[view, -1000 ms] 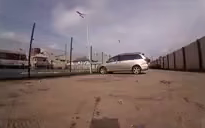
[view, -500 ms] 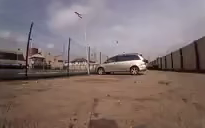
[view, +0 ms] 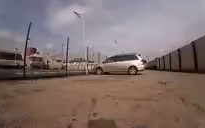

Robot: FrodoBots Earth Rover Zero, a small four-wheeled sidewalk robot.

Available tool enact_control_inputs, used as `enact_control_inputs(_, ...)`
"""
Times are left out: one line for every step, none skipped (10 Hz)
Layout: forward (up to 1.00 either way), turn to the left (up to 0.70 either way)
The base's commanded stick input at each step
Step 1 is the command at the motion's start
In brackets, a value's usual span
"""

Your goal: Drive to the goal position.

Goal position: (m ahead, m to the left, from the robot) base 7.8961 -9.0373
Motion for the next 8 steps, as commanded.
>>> enact_control_inputs(0.00, -0.70)
enact_control_inputs(0.00, -0.70)
enact_control_inputs(0.00, -0.70)
enact_control_inputs(0.00, -0.70)
enact_control_inputs(0.00, -0.70)
enact_control_inputs(0.00, -0.70)
enact_control_inputs(0.01, -0.67)
enact_control_inputs(0.09, -0.37)
